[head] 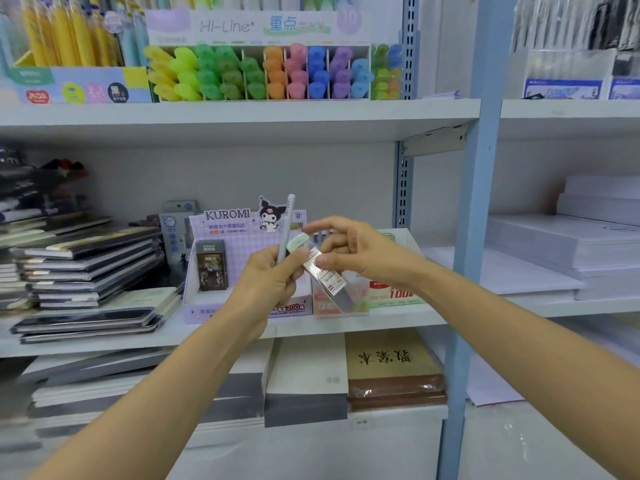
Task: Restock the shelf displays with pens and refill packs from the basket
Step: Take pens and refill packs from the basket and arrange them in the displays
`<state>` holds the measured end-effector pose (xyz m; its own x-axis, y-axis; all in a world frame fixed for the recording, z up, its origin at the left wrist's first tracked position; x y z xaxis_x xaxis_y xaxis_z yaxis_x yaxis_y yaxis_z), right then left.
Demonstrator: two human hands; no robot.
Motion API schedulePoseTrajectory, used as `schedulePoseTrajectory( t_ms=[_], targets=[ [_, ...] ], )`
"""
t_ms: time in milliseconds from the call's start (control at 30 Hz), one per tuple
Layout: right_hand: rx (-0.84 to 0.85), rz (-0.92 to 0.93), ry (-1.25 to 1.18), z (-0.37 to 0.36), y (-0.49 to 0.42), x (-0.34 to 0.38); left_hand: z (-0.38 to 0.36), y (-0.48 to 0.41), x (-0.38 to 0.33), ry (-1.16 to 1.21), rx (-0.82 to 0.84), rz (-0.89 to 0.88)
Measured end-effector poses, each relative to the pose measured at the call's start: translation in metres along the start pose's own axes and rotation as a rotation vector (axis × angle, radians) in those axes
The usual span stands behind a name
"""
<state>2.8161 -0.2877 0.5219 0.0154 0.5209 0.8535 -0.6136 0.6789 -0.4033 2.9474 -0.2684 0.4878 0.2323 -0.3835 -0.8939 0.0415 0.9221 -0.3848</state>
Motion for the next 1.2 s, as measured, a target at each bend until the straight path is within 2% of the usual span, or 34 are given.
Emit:
schedulePoseTrajectory(
  t_ms=[100,300,433,533,633,867,1200],
  targets=[
    [-0.071,0.034,0.067,0.02,0.004,0.008,-0.005,-0.003,-0.006,0.018,0.017,0.005],
    [-0.632,0.129,0.121,0.123,0.032,0.019,-0.023,-0.01,-0.004,0.012,0.06,-0.022],
    [-0.817,0.141,0.341,0.158,0.045,0.011,-0.034,-0.015,0.002,-0.01,0.062,-0.036],
    [-0.831,0.142,0.475,0.163,0.043,0.005,-0.041,-0.019,0.005,0.0,0.063,-0.043],
    [-0.778,0.066,0.618,0.161,0.031,-0.012,-0.047,-0.021,0.009,-0.007,0.064,-0.041],
    [-0.666,-0.114,0.717,0.169,0.01,-0.053,-0.045,-0.026,0.017,-0.003,0.072,-0.017],
    [-0.749,-0.137,0.785,0.179,0.012,-0.071,-0.043,-0.029,0.027,0.03,0.101,0.005]
  ],
)
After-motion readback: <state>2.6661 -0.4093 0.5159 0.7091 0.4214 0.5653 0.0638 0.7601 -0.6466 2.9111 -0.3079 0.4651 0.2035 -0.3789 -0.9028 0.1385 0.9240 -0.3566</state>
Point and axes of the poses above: each hand's wrist, its own y-axis away from the middle knuckle, its own z-axis out of the back of the hand, x = y × z, the point moved 8 cm from there along -y, towards the middle knuckle, and after that the axes turned 13 degrees about -y, right-handed, at the moved point
